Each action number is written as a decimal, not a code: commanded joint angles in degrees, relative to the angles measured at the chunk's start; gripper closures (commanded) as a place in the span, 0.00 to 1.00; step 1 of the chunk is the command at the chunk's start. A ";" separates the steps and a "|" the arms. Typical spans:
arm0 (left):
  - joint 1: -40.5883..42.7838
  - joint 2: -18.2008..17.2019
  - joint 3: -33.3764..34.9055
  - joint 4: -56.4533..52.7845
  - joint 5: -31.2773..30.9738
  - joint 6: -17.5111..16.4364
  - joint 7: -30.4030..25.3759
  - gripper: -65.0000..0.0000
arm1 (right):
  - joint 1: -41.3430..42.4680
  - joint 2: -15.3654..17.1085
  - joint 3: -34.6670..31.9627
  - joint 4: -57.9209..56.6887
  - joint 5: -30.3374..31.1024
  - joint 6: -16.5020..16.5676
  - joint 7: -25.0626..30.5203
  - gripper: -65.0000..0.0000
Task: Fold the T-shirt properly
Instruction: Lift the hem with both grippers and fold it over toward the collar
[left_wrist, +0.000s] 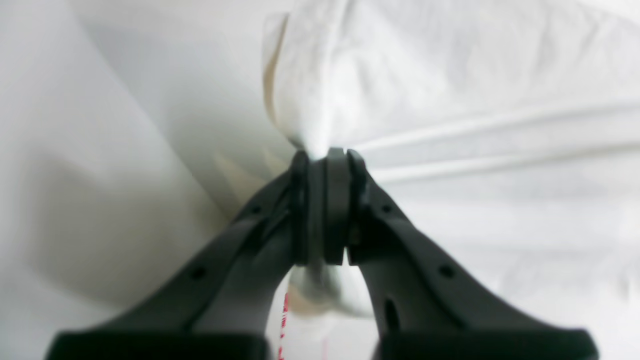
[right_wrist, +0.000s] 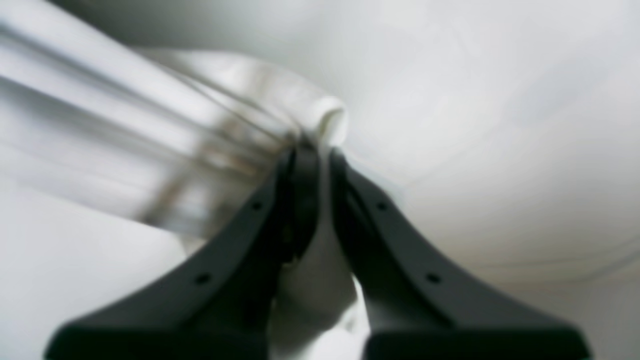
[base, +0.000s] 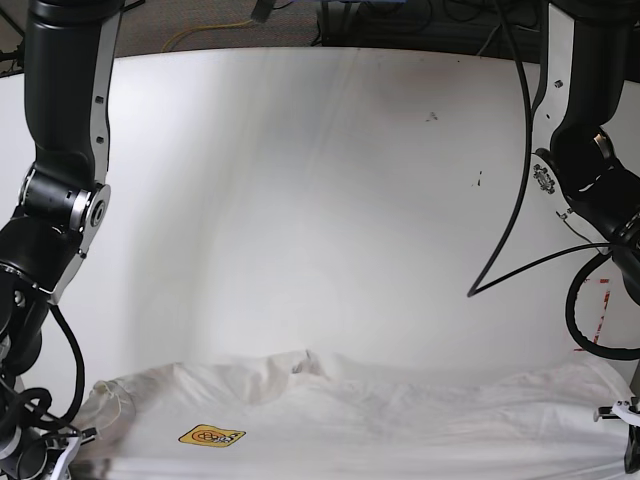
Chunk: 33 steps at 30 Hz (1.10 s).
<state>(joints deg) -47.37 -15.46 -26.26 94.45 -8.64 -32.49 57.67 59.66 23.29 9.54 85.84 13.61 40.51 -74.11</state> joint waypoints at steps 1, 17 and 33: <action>0.39 -1.20 -0.68 0.36 2.97 0.01 -1.27 1.00 | -1.15 1.46 0.70 2.55 -3.72 -0.51 -1.10 1.00; 31.16 0.65 -6.75 1.24 2.80 -7.51 -11.65 1.00 | -37.11 -5.13 12.83 17.59 -3.72 -0.51 -0.84 1.00; 53.31 0.74 -8.24 0.36 -2.48 -7.51 -18.24 1.00 | -59.17 -9.62 19.34 20.84 -3.72 -0.51 4.44 0.98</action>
<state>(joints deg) 6.07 -13.54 -34.11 93.58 -9.91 -40.71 40.66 0.40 12.56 26.94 104.36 11.31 40.40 -69.76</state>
